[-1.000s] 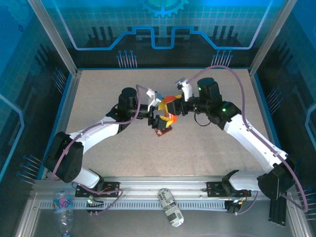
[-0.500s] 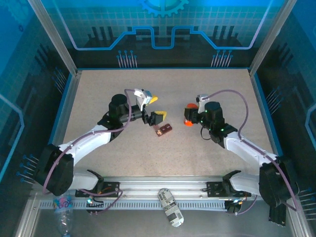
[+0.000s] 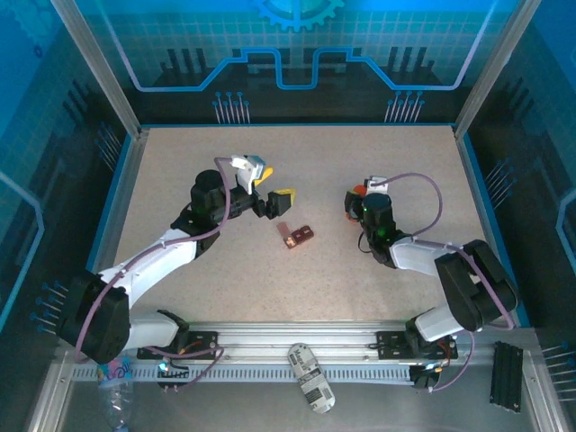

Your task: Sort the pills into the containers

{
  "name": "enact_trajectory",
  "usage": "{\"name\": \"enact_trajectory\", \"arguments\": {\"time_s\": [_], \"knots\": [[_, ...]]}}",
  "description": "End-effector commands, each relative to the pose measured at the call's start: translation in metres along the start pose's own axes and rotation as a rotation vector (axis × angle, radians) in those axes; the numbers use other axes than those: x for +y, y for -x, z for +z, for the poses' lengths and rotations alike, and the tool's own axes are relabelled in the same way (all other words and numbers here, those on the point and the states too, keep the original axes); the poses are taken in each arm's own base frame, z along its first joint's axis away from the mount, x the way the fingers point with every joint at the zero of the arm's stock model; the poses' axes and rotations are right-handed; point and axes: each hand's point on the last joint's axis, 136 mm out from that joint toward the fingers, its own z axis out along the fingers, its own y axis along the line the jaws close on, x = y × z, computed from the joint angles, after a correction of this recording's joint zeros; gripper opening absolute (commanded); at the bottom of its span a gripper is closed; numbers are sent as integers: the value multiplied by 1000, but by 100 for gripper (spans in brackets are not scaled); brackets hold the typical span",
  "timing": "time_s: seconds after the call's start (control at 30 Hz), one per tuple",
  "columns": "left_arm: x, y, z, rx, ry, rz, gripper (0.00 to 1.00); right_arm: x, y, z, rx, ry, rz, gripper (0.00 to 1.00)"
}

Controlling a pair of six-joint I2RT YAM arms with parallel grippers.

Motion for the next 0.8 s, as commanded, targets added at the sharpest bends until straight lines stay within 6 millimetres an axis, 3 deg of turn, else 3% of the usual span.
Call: {"name": "enact_trajectory", "arguments": {"time_s": [0.0,0.2,0.37,0.5,0.63,0.77], "knots": [[1,15,-2,-30,16,-20,99,-7,10,4,-70,-49,50,38],[0,18,-5,-59,12,-13,99,-10,-15,12,3,-59,58,54],[-2,22,-10,-81,20,-11,99,-7,-21,14,41,-40,60,69],[-3,24,-13,-76,25,-1,99,8,0,8,43,38,49,77],[-2,24,-16,-71,34,-3,99,24,40,-7,28,123,45,81],[12,25,-19,-113,104,-78,99,37,80,-31,6,198,33,83]]}}
